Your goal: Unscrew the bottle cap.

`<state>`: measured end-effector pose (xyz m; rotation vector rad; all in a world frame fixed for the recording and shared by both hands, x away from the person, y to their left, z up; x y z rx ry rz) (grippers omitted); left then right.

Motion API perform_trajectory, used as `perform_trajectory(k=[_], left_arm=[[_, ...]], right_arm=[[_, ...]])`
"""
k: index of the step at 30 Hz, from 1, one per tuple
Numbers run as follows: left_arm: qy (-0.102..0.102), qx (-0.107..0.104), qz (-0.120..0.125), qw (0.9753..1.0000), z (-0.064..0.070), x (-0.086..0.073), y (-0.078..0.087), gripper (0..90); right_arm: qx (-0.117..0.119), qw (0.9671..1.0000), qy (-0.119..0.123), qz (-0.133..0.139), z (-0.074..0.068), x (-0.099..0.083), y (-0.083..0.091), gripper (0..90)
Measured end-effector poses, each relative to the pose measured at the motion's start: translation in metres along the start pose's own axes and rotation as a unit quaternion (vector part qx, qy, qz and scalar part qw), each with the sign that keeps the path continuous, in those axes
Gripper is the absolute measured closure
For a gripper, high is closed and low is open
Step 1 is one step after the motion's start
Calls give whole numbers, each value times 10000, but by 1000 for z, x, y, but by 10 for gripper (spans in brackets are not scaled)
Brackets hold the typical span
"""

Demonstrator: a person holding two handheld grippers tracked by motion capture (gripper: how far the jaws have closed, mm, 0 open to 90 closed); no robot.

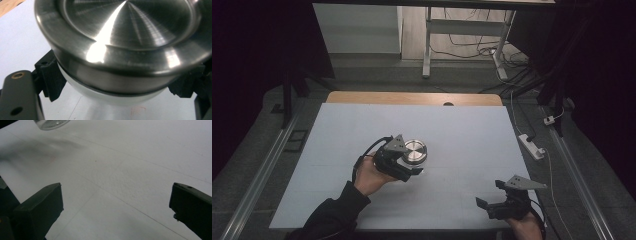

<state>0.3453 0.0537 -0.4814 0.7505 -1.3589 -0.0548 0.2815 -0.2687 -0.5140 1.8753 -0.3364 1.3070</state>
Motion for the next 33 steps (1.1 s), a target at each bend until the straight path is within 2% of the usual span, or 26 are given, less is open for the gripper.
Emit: perform_trajectory(k=[11, 18, 22, 33], left_arm=[[-54, -3, 67, 10000, 1, 2, 4, 159], [-55, -12, 82, 10000, 1, 3, 4, 159], [-23, -28, 107, 9999, 1, 3, 4, 159], [-27, -2, 152, 9999, 2, 4, 5, 159]], right_arm=[[241, 9993, 226, 153, -13, 10, -7, 0], [435, 9983, 143, 373, -19, 18, -11, 0], [601, 9971, 242, 408, -28, 22, -17, 0], [834, 9949, 385, 418, -43, 37, -28, 0]])
Point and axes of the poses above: each handheld gripper's, and its own axes: y roughly backward along the jaws, x roughly out of its top, z roughly to its right, the point moved 5 cm from there along -y, roughly forward along the jaws, and after that the axes turned 8 degrees about z, right-handed, at the moved point
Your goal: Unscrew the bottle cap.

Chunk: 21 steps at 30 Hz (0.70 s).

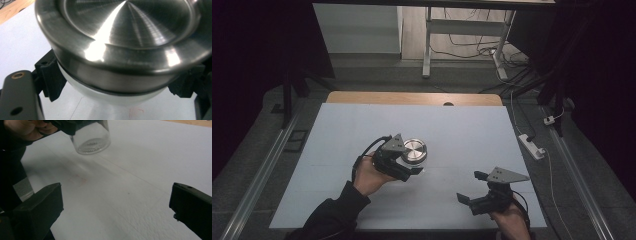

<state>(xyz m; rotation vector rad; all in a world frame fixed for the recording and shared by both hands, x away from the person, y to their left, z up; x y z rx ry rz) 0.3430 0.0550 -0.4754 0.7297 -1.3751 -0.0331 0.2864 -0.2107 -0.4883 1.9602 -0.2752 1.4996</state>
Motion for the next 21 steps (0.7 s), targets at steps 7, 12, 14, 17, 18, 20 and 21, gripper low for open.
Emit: perform_trajectory(k=[7, 12, 14, 17, 18, 20, 21], left_arm=[[-44, -24, -36, 10000, 1, 0, -1, 159], [-44, -30, -37, 10000, 3, 0, -2, 159], [-36, -49, -48, 10000, 3, 0, -2, 159], [-27, -63, -64, 10000, 4, 0, -2, 159], [-30, -67, -77, 9999, 4, 0, -2, 159], [-10, -86, -85, 9999, 4, 0, -3, 159], [-11, -91, -98, 9999, 4, 0, -3, 159]], right_arm=[[207, 9995, 191, -125, -9, 12, -17, 0], [101, 9993, 301, -183, -11, 24, -27, 0], [56, 9996, 273, -109, -10, 29, -30, 0], [6, 9996, 257, -106, -10, 36, -36, 0], [-6, 9996, 263, -120, -10, 38, -38, 0], [12, 9997, 212, -78, -11, 43, -42, 0], [4, 9998, 163, -67, -11, 45, -43, 0]])
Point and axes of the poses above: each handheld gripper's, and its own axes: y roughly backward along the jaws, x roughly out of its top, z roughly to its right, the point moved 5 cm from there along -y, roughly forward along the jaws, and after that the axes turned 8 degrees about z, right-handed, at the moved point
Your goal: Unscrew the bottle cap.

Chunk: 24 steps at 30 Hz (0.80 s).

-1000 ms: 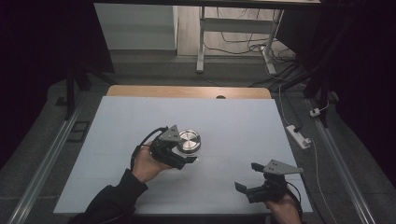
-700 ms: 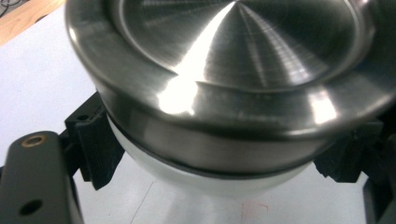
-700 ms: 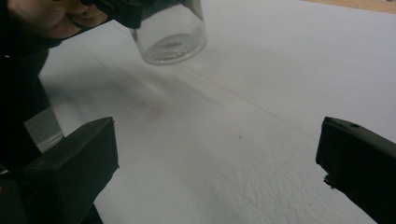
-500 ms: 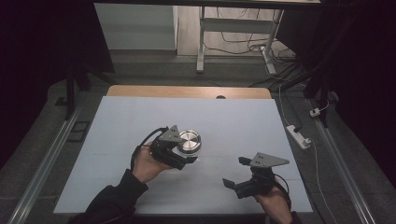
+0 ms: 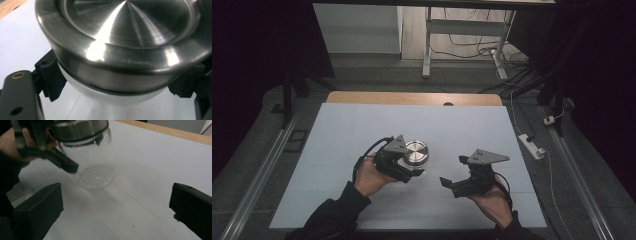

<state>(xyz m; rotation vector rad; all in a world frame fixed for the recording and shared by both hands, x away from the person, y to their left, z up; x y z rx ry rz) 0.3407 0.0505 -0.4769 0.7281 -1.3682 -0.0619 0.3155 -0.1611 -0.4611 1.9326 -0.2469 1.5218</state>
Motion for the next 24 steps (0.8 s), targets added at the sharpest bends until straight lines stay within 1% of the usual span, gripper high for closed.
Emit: perform_trajectory(k=[2, 6, 11, 12, 16, 17, 18, 19, 22, 24], left_arm=[[-14, -2, -28, 10000, 0, 0, -1, 159], [-3, -22, -70, 10000, 1, -1, -3, 159], [-7, -20, -87, 10000, 1, -2, -5, 159], [4, -22, -77, 10000, 2, -2, -5, 159], [20, 8, -85, 10000, 2, -2, -6, 159], [24, 7, -98, 9999, 2, -2, -7, 159], [17, 11, -109, 9999, 3, -3, -7, 159], [15, 22, -124, 9999, 3, -3, -7, 159], [-10, 41, -167, 9999, 4, -3, -8, 159], [25, 80, -187, 9998, 5, -3, -9, 159]], right_arm=[[32, 10000, -21, -3, -1, 5, -4, 0], [50, 9999, 76, -61, -4, 13, -13, 0], [76, 9995, 285, -133, -10, 21, -24, 0], [86, 9993, 330, -120, -14, 26, -28, 0], [103, 9990, 416, -106, -19, 33, -34, 0], [92, 9987, 496, -110, -21, 37, -39, 10], [92, 9987, 496, -110, -21, 37, -39, 10], [116, 9986, 513, -74, -24, 42, -44, 25], [167, 9983, 559, -70, -29, 48, -53, 44], [173, 9981, 577, -81, -31, 50, -57, 55]])
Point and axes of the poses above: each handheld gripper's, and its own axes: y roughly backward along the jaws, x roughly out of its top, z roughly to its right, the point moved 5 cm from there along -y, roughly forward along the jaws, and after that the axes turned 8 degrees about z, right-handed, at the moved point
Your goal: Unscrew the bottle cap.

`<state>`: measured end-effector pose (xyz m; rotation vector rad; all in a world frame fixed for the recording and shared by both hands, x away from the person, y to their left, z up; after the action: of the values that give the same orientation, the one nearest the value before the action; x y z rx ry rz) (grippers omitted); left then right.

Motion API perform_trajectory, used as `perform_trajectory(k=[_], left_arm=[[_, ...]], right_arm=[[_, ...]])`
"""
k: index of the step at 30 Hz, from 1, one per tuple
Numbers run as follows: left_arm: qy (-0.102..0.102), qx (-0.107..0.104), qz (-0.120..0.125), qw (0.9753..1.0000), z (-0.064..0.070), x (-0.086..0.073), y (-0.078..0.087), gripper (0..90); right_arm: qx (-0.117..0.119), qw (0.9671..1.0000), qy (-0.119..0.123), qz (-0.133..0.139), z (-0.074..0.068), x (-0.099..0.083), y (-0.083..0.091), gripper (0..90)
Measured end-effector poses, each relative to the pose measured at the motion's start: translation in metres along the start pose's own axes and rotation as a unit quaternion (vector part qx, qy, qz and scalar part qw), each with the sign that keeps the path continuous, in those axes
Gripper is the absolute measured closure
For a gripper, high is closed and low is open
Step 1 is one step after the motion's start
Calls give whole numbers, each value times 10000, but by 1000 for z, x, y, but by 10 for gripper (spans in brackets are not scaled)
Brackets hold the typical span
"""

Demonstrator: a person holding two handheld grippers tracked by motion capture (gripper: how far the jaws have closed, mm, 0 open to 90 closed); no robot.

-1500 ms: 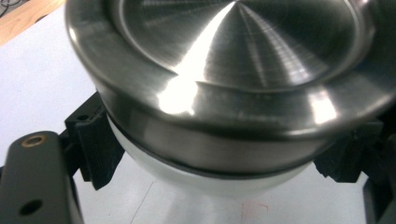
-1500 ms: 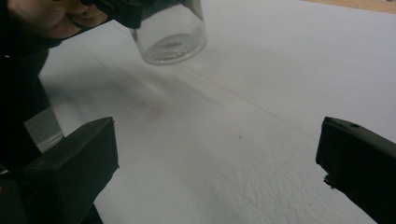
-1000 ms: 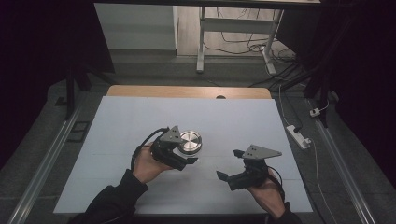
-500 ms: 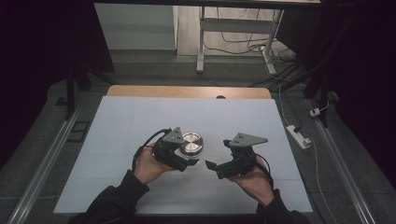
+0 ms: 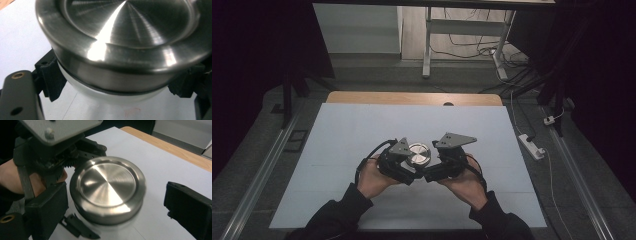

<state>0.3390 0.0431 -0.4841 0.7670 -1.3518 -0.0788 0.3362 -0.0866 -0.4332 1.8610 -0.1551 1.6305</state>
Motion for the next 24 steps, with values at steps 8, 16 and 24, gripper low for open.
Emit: perform_trajectory(k=[8, 16, 24], left_arm=[[-16, -35, -33, 10000, 0, 0, -1, 159], [-10, -436, 94, 9990, 2, -2, 3, 159], [-307, -1063, 194, 9937, 13, 1, 6, 159]], right_arm=[[55, 10000, 63, -39, -5, 3, -14, 188], [670, 9970, 368, -128, -5, 6, -12, 196], [2262, 9704, 848, -31, 4, 7, -3, 195]])
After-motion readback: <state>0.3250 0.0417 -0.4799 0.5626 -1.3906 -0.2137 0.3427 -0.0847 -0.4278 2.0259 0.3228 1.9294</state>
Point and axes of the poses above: each handheld gripper's, and its own axes: y roughly backward along the jaws, x roughly out of its top, z roughly to its right, the point moved 5 cm from there along -y, roughly forward along the jaws, and after that the axes turned 8 degrees about z, right-handed, at the moved point
